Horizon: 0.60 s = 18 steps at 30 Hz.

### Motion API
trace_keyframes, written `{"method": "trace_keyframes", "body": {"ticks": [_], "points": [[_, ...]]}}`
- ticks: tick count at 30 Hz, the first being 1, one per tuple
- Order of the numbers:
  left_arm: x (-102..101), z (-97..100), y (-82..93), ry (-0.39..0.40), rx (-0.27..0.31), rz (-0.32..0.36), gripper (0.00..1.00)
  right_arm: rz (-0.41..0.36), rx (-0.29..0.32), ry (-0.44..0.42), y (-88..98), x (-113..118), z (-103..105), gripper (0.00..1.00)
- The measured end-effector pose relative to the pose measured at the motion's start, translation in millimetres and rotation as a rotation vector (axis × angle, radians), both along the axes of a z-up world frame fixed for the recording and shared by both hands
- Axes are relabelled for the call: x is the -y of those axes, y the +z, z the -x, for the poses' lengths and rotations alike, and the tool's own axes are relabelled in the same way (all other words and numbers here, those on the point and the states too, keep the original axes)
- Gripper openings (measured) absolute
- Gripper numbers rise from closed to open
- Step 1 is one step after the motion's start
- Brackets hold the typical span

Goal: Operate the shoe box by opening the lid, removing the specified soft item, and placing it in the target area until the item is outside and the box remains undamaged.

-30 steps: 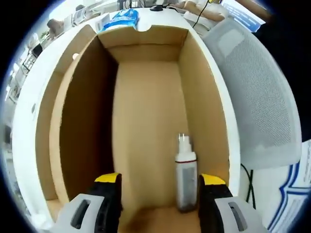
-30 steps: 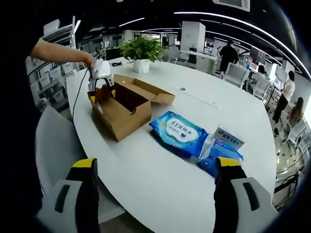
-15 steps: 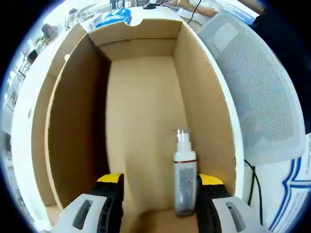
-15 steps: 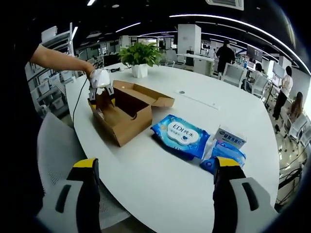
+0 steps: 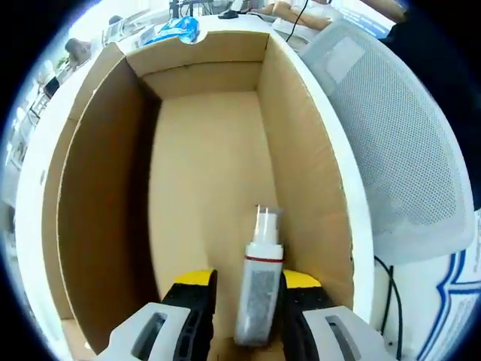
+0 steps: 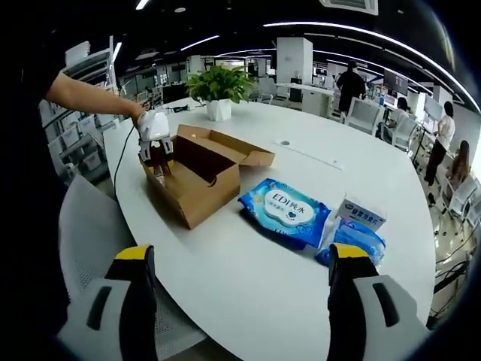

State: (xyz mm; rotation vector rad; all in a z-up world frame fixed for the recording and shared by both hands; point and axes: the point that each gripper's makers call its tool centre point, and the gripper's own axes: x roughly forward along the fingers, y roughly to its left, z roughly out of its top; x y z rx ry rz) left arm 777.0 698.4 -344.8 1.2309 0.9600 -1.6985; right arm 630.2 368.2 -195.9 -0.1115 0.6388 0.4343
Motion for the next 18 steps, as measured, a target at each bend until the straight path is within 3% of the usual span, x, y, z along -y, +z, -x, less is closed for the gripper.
{"method": "trace_keyframes", "body": {"ticks": [12, 18], "points": [[5, 2.0, -2.6, 0.027, 0.019, 0.037, 0.21, -0.024, 0.013, 0.001, 3.0, -8, -3, 0.9], [9, 2.4, -3.2, 0.037, 0.028, 0.054, 0.21, -0.04, 0.022, -0.004, 4.6, -12, -3, 0.89]]}}
